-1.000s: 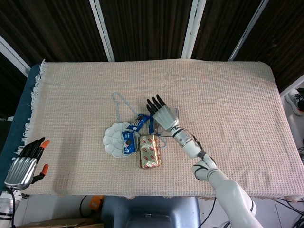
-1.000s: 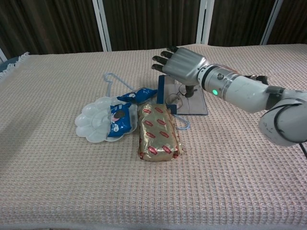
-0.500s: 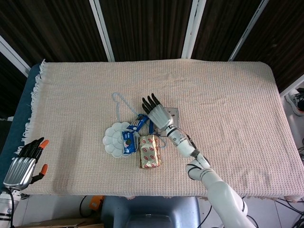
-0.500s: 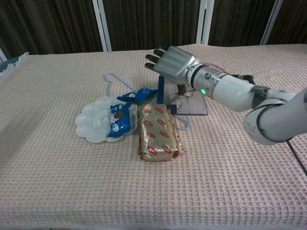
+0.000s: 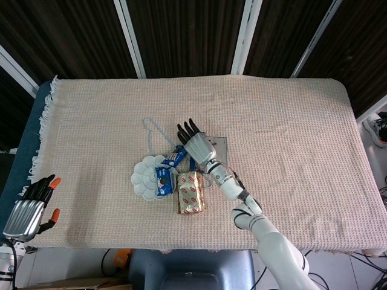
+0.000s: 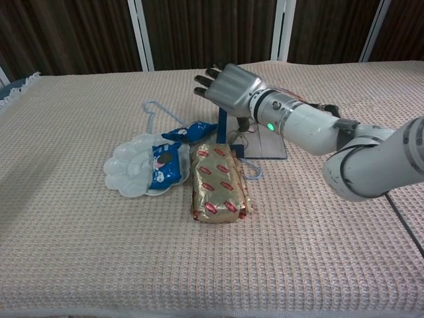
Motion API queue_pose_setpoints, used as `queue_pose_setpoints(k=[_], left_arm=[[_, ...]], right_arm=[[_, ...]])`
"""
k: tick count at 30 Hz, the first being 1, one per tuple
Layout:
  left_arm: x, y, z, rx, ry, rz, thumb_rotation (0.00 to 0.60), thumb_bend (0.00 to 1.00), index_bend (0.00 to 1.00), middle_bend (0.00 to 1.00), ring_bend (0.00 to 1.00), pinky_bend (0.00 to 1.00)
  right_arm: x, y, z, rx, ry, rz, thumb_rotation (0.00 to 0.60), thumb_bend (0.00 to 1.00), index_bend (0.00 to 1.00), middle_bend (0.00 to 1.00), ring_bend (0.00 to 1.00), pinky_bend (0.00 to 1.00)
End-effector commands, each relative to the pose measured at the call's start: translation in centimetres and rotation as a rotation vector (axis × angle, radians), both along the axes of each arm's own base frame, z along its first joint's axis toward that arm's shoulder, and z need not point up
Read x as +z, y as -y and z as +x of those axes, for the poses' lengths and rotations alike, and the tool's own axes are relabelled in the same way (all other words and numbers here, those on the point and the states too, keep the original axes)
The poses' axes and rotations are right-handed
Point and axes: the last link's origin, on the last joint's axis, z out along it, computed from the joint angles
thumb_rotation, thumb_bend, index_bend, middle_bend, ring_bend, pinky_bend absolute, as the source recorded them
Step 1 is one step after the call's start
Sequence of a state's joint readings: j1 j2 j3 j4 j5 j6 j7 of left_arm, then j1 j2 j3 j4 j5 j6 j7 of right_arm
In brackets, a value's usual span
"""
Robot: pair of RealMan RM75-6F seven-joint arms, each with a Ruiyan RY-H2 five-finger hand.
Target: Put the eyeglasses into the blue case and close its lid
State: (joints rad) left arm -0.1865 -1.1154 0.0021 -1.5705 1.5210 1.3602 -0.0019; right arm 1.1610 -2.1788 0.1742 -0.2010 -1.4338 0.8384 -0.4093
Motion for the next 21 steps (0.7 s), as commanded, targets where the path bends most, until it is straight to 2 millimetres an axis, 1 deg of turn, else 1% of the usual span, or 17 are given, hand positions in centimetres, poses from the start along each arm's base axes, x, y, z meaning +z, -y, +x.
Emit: queue_pose_setpoints(k=[1,21], left_arm=[[0.0,0.0,0.0,-0.001,0.001,0.0,0.6,0.44,0.0,0.0,0.0,0.12],[0.3,0.2,-0.1,-0.006,0.014,-0.003,0.6,0.44,0.0,0.0,0.0,0.12]], right_arm=[[-0.2,-0.1,0.2,0.005,-0.004,0.0,0.6,0.13,0.23,0.0,0.0,0.0],[-1.2,-0.4,2.1,0.02,-0.007,-0.003,0.6,0.13,0.24,0.0,0.0,0.0]])
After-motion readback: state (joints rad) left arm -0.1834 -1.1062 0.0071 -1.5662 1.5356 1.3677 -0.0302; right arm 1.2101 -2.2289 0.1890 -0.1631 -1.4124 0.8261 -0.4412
